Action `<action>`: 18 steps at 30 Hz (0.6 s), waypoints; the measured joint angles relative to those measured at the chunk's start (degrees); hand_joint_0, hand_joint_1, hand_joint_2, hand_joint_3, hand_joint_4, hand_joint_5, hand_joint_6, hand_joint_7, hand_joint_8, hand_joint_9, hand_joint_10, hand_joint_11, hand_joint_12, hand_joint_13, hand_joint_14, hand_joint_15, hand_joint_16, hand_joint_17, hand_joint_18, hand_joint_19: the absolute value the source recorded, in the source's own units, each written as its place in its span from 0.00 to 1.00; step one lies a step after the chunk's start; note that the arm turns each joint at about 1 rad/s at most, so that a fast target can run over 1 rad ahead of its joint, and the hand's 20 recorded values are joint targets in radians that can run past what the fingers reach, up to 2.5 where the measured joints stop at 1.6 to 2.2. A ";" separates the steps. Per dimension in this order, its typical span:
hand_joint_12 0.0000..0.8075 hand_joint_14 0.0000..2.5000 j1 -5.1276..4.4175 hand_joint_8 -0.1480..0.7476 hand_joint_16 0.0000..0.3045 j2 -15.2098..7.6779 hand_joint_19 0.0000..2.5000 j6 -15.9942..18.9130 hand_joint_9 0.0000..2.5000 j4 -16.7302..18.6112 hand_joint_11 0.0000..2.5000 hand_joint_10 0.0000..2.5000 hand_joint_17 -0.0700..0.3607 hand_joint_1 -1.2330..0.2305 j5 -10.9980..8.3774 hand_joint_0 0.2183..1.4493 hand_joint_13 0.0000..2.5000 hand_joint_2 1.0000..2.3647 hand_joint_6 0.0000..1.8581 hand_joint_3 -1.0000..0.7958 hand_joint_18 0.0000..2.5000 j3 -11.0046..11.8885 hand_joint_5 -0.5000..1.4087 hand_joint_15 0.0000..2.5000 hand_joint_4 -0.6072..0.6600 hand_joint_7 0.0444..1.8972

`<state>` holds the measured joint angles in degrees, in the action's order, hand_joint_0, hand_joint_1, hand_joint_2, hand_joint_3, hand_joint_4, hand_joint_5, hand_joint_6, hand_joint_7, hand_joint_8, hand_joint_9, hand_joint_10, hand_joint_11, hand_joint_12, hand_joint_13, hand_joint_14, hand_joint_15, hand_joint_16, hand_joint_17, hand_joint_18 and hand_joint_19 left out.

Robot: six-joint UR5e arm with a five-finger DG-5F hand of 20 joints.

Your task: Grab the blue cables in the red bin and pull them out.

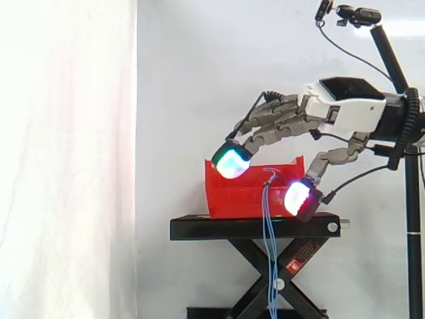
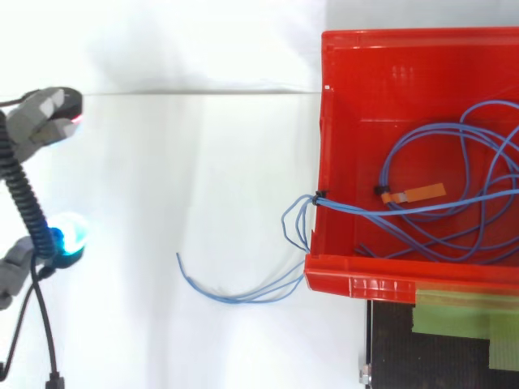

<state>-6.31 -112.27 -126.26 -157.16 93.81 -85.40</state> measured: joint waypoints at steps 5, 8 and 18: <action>0.47 0.00 0.98 0.49 0.18 -5.08 0.15 1.77 0.29 -2.08 0.14 0.00 0.45 0.22 1.66 0.41 0.20 0.00 0.01 0.00 0.16 4.10 0.57 0.11 0.67 0.23; 0.47 0.00 1.64 0.49 0.18 -9.43 0.15 4.21 0.29 -5.74 0.14 0.01 0.45 0.22 5.00 0.41 0.20 0.00 0.01 0.00 0.16 8.33 0.57 0.11 0.68 0.22; 0.47 0.00 2.54 0.49 0.18 -15.92 0.15 9.57 0.30 -20.71 0.15 0.01 0.45 0.23 7.95 0.41 0.20 0.00 0.01 0.00 0.16 19.09 0.57 0.11 0.68 0.23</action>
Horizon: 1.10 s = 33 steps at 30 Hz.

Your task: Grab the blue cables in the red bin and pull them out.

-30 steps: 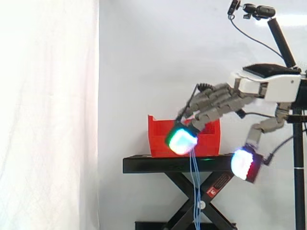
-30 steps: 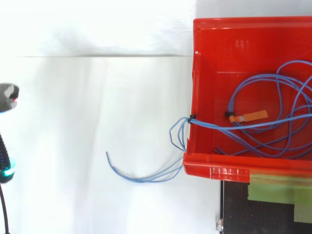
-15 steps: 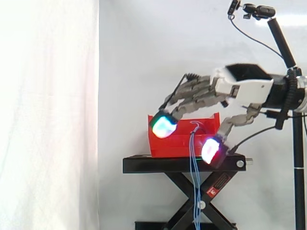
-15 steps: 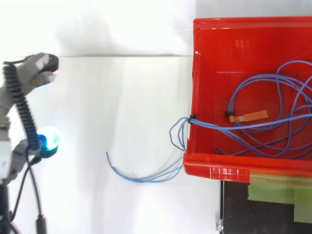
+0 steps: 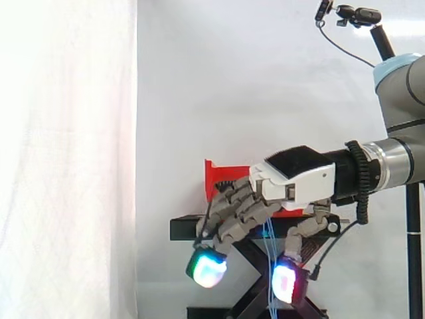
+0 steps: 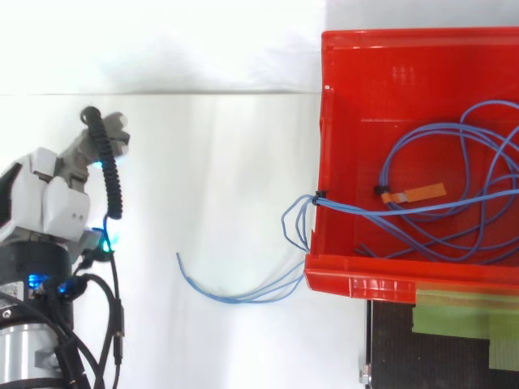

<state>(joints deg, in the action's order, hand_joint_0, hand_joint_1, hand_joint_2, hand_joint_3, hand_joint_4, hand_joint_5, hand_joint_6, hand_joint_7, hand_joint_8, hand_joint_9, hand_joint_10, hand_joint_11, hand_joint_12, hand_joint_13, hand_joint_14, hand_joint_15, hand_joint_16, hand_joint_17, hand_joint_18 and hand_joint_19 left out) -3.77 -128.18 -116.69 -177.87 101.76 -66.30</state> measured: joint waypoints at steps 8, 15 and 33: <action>0.47 0.00 0.87 0.48 0.18 -0.11 0.15 3.81 0.30 -5.74 0.15 0.01 0.45 0.23 0.41 0.41 0.20 0.00 0.01 0.00 0.17 2.91 0.57 0.11 0.67 0.22; 0.47 0.00 2.29 0.49 0.18 -0.13 0.15 -3.46 0.30 -6.28 0.15 0.01 0.45 0.22 0.60 0.41 0.20 0.00 0.01 0.00 0.17 7.00 0.57 0.11 0.67 0.22; 0.47 0.00 3.62 0.48 0.18 -0.13 0.15 -21.83 0.29 -8.18 0.15 0.01 0.45 0.20 0.47 0.42 0.20 0.00 0.01 0.00 0.17 7.54 0.59 0.11 0.65 0.29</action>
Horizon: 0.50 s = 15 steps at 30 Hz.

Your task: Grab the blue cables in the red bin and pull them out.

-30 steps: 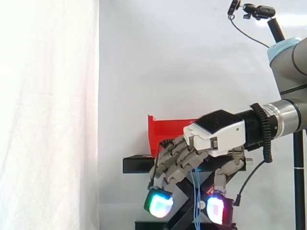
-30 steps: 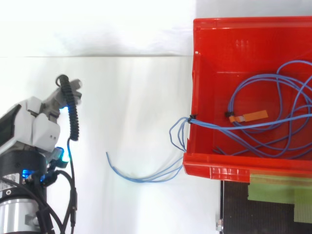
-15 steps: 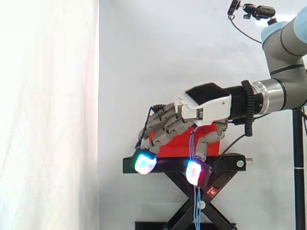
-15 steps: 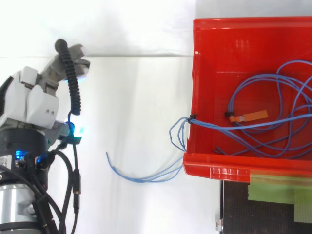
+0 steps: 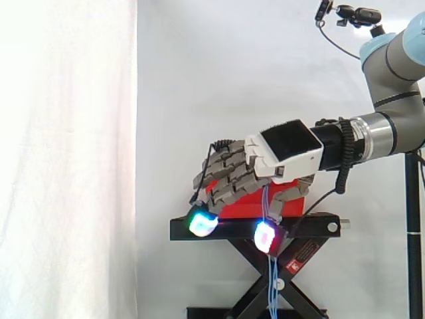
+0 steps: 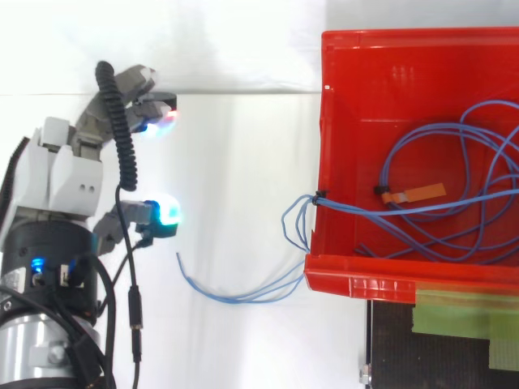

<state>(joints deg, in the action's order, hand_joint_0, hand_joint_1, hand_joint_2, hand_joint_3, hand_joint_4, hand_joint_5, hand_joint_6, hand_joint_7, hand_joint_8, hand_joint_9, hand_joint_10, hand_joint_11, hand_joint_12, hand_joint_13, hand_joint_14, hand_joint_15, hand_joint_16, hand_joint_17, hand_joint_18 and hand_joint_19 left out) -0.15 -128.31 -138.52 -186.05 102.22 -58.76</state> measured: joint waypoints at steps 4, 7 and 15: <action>0.47 0.00 0.60 0.48 0.18 0.02 0.15 -1.46 0.29 -2.41 0.15 0.01 0.44 0.19 0.14 0.42 0.20 0.00 0.01 0.00 0.17 -0.02 0.59 0.11 0.65 0.29; 0.47 0.00 1.26 0.48 0.18 0.00 0.15 -2.34 0.29 -4.18 0.15 0.01 0.44 0.19 0.31 0.43 0.20 0.00 0.01 0.00 0.17 -0.01 0.59 0.11 0.65 0.29; 0.46 0.00 2.66 0.47 0.18 0.06 0.15 -4.43 0.29 -7.25 0.15 0.01 0.44 0.18 1.27 0.44 0.20 0.00 0.01 0.00 0.16 0.01 0.60 0.11 0.64 0.29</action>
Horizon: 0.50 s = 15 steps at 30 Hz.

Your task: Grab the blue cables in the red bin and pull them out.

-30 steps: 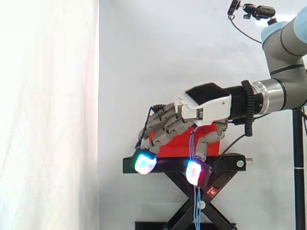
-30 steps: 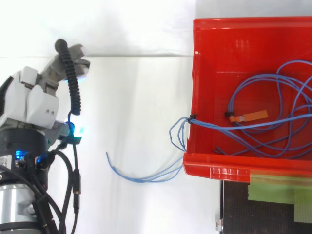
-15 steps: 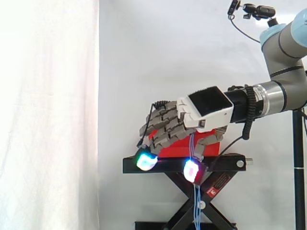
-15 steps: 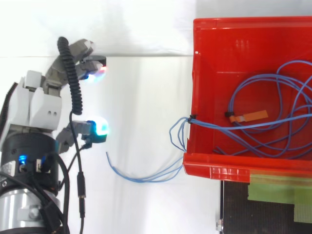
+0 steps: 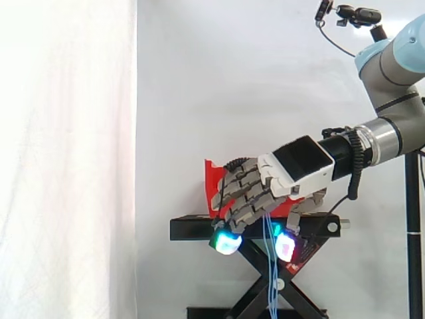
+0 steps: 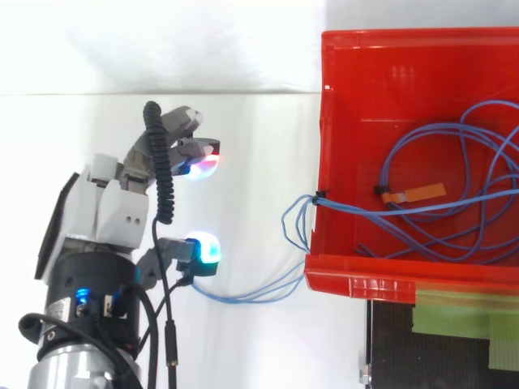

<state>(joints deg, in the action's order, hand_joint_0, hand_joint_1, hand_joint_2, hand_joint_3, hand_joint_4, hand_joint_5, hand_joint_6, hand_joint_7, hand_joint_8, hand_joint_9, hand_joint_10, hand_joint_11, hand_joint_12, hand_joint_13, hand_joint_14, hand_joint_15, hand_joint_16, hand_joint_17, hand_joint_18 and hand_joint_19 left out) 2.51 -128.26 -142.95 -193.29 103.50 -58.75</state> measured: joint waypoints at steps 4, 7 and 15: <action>0.46 0.00 0.42 0.48 0.17 0.02 0.14 -0.86 0.29 0.12 0.15 0.01 0.44 0.18 0.50 0.44 0.20 0.00 0.01 0.00 0.16 0.03 0.60 0.11 0.64 0.29; 0.46 0.00 0.74 0.48 0.18 0.17 0.14 -1.70 0.29 0.18 0.15 0.01 0.45 0.17 1.13 0.42 0.20 0.00 0.01 0.00 0.16 0.31 0.59 0.11 0.64 0.29; 0.46 0.00 1.65 0.48 0.18 0.25 0.14 -5.72 0.29 -0.55 0.15 0.01 0.45 0.16 1.87 0.42 0.20 0.00 0.01 0.00 0.16 1.23 0.59 0.11 0.64 0.29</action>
<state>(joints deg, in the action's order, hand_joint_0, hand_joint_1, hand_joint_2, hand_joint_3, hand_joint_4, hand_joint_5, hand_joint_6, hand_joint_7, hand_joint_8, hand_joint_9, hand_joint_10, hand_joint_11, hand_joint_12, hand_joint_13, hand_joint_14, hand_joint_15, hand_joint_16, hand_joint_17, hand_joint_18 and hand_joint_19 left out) 4.17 -128.00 -148.66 -193.84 105.37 -57.52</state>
